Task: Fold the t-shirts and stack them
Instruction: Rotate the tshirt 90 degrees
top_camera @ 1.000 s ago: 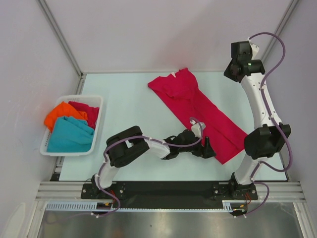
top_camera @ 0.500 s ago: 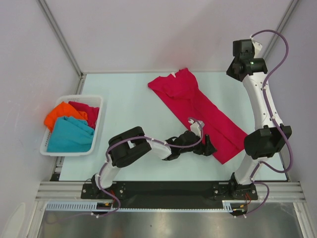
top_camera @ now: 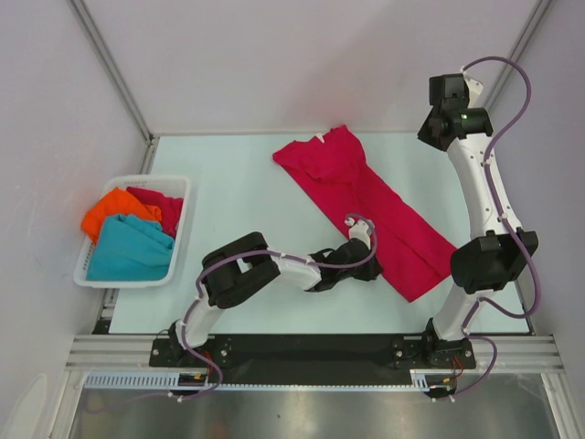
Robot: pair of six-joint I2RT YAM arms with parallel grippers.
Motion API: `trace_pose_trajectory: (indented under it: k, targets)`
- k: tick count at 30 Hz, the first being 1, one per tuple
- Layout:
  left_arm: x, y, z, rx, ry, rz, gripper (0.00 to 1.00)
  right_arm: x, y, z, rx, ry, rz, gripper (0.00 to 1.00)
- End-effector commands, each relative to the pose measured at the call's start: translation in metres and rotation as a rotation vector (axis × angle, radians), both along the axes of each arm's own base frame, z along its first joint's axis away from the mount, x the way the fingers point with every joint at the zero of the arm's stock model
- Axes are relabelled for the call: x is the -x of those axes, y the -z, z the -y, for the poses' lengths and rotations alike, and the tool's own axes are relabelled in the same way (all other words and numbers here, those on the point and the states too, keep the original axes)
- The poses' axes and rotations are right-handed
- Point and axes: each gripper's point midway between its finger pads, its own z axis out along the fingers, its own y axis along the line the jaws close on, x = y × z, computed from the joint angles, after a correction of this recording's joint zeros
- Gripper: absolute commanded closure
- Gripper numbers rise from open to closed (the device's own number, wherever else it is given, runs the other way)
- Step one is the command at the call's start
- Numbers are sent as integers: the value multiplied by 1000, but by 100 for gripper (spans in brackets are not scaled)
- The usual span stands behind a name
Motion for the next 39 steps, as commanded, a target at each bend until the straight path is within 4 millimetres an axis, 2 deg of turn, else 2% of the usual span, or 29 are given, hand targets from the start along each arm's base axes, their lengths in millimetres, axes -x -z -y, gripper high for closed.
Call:
trace_pose_trajectory:
  k: [1, 8, 9, 10, 12, 13, 14, 15, 16, 17, 19, 20, 21, 23, 24, 27, 29, 30, 31, 33, 34, 36, 38, 39]
  targets:
    - [12, 29, -11, -104, 27, -41, 100, 7, -20, 8, 12, 14, 51, 75]
    - [14, 23, -20, -130, 32, -83, 100, 7, -20, 7, 11, 13, 51, 75]
    - [18, 31, -30, -159, 28, -113, 100, 7, -21, 7, 8, 12, 54, 75]
    - [14, 21, -36, -144, 16, -113, 100, 7, -20, 7, 8, 12, 51, 75]
    - [15, 19, -49, -140, -7, -130, 100, 8, -20, 8, 11, 15, 52, 76]
    - [16, 28, -68, -167, -28, -149, 100, 8, -19, 8, 10, 14, 52, 75]
    - [14, 14, -74, -142, -40, -146, 100, 8, -18, 8, 9, 14, 52, 76]
    - [18, 21, -90, -162, -57, -168, 100, 9, -17, 7, 6, 11, 52, 75]
    - [15, 19, -98, -159, -75, -173, 100, 9, -15, 7, 2, 12, 53, 75]
    - [12, 7, -102, -140, -88, -161, 100, 10, -13, 6, 1, 8, 48, 76]
    - [12, 8, -116, -153, -111, -175, 100, 10, -10, 3, -12, 2, 47, 76]
    - [11, -3, -120, -140, -118, -167, 100, 10, -10, 2, -16, -1, 48, 76]
    - [13, 1, -132, -162, -137, -186, 100, 11, -10, 1, -18, -3, 50, 76]
    - [14, -2, -144, -165, -156, -199, 100, 11, -11, 1, -17, -6, 51, 76]
    - [17, -5, -159, -159, -183, -219, 100, 11, -11, 0, -16, -8, 50, 76]
    - [17, -12, -187, -139, -238, -239, 100, 13, -10, -2, -21, -13, 49, 76]
    - [21, -17, -197, -130, -247, -249, 100, 13, -8, -5, -32, -20, 51, 76]
    - [26, -12, -208, -145, -258, -265, 100, 14, -5, -6, -32, -24, 47, 76]
    - [25, -25, -211, -116, -268, -248, 100, 14, -5, -8, -39, -27, 54, 76]
    - [32, -23, -227, -125, -294, -267, 100, 16, 1, -13, -45, -36, 41, 76]
    - [32, -35, -231, -95, -308, -246, 100, 16, 2, -14, -46, -40, 39, 76]
    - [39, -31, -248, -123, -338, -260, 100, 18, 5, -17, -51, -46, 38, 76]
    - [42, -41, -257, -105, -364, -244, 100, 20, 9, -20, -51, -55, 31, 76]
    - [45, -37, -262, -105, -375, -255, 100, 21, 9, -22, -55, -57, 33, 76]
